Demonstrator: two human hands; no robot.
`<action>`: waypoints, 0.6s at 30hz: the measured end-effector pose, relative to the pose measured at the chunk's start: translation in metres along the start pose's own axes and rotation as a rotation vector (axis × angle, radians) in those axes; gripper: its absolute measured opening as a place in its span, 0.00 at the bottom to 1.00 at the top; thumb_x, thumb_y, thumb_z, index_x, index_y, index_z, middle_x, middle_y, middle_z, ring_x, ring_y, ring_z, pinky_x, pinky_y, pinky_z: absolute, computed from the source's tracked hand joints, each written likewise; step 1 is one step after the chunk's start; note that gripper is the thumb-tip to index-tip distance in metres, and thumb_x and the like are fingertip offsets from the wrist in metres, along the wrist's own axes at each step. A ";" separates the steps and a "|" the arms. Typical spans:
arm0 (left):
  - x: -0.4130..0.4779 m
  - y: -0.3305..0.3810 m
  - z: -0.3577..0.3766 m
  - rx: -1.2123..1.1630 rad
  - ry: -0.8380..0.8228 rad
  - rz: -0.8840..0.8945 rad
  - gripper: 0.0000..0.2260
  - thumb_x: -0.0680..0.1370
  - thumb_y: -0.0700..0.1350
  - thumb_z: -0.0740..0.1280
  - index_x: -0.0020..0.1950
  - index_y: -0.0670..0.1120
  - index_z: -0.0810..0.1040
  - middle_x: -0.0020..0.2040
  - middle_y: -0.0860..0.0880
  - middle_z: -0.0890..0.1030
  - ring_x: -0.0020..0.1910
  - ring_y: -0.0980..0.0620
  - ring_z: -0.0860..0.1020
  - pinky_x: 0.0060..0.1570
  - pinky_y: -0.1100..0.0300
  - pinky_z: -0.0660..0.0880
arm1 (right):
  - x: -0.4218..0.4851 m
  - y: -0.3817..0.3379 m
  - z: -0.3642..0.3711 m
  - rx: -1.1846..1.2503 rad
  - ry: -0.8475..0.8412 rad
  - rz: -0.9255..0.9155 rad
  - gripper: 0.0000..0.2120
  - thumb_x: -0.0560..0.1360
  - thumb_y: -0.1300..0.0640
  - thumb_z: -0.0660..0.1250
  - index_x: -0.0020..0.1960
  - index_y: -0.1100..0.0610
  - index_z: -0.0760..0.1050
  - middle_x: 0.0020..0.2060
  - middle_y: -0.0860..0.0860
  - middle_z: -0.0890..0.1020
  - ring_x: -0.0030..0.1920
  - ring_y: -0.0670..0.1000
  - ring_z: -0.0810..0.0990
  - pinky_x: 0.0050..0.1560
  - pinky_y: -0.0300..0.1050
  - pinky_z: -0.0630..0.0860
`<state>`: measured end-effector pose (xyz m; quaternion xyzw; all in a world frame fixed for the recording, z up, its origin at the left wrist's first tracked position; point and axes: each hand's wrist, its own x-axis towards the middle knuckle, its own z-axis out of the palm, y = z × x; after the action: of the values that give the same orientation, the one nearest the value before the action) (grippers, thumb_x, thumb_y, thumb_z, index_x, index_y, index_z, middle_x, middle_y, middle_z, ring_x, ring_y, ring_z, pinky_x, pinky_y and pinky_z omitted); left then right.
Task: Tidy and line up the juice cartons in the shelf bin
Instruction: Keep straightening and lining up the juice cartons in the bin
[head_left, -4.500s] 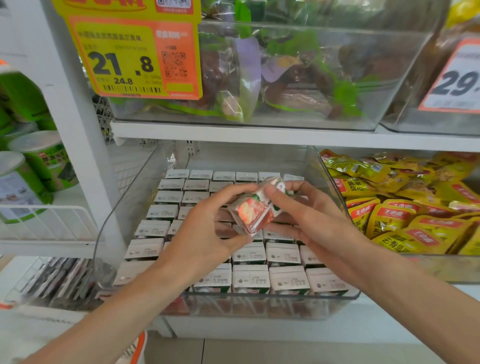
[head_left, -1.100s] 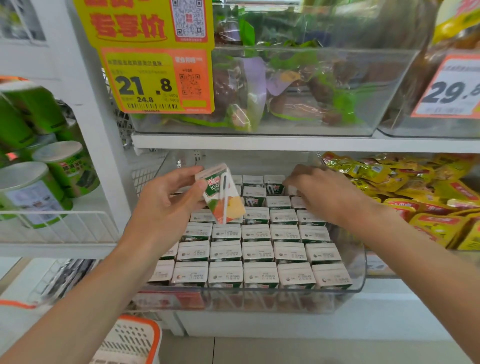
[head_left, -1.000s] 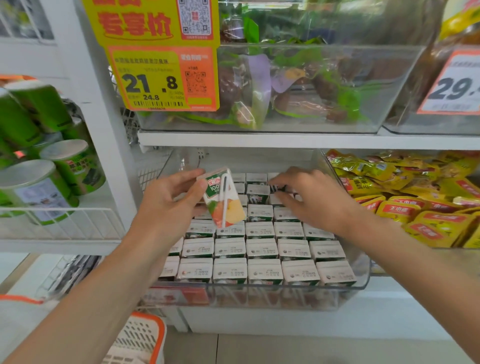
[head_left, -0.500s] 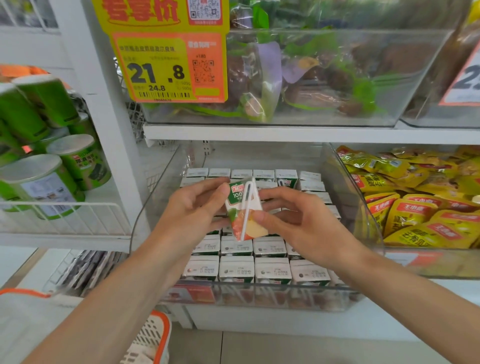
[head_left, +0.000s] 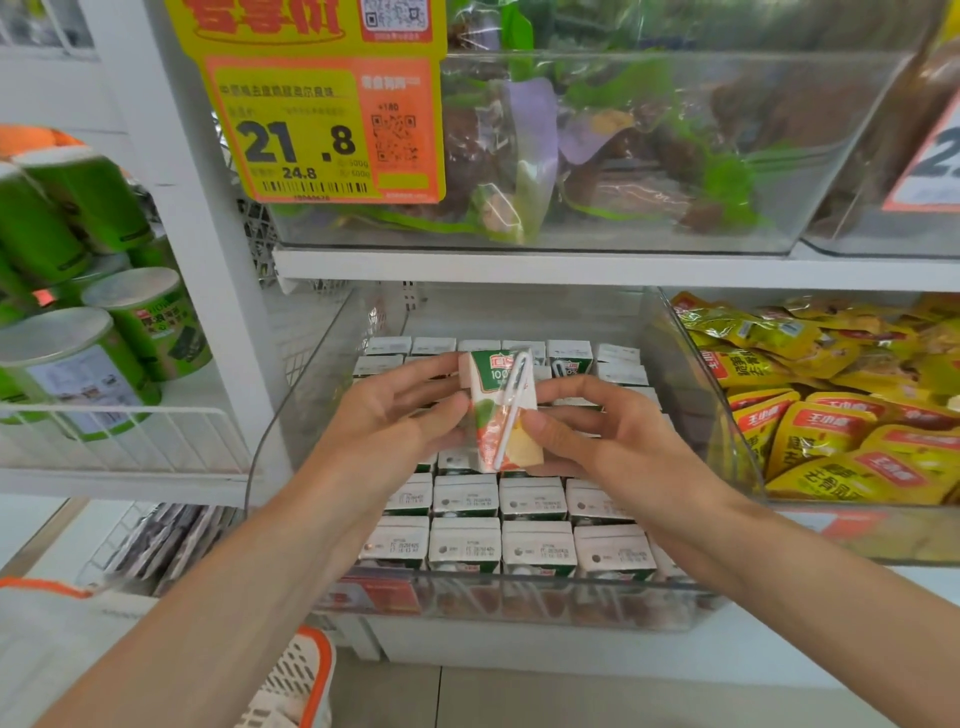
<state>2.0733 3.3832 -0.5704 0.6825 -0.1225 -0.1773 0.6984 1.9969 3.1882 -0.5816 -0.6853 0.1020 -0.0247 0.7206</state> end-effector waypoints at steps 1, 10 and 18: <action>0.000 -0.001 0.000 0.000 0.001 0.008 0.15 0.79 0.38 0.72 0.64 0.50 0.83 0.57 0.50 0.88 0.55 0.52 0.87 0.54 0.62 0.83 | 0.000 -0.002 0.000 0.025 -0.041 0.025 0.11 0.80 0.60 0.73 0.61 0.58 0.79 0.51 0.55 0.90 0.53 0.55 0.89 0.53 0.42 0.85; -0.006 -0.003 0.009 0.099 -0.201 -0.041 0.19 0.78 0.56 0.70 0.69 0.54 0.81 0.60 0.56 0.86 0.62 0.58 0.83 0.66 0.58 0.78 | -0.005 -0.006 0.005 -0.213 -0.148 -0.025 0.19 0.76 0.47 0.78 0.66 0.42 0.81 0.59 0.42 0.85 0.60 0.41 0.84 0.59 0.40 0.79; -0.003 -0.002 0.008 0.060 -0.103 -0.066 0.24 0.76 0.54 0.74 0.71 0.50 0.76 0.55 0.50 0.88 0.55 0.50 0.87 0.67 0.50 0.77 | -0.003 -0.003 0.002 -0.136 -0.023 -0.027 0.22 0.72 0.53 0.81 0.65 0.47 0.80 0.55 0.46 0.88 0.57 0.44 0.87 0.57 0.41 0.80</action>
<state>2.0676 3.3773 -0.5720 0.6967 -0.1410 -0.2314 0.6642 1.9951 3.1906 -0.5784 -0.7342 0.0857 -0.0196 0.6732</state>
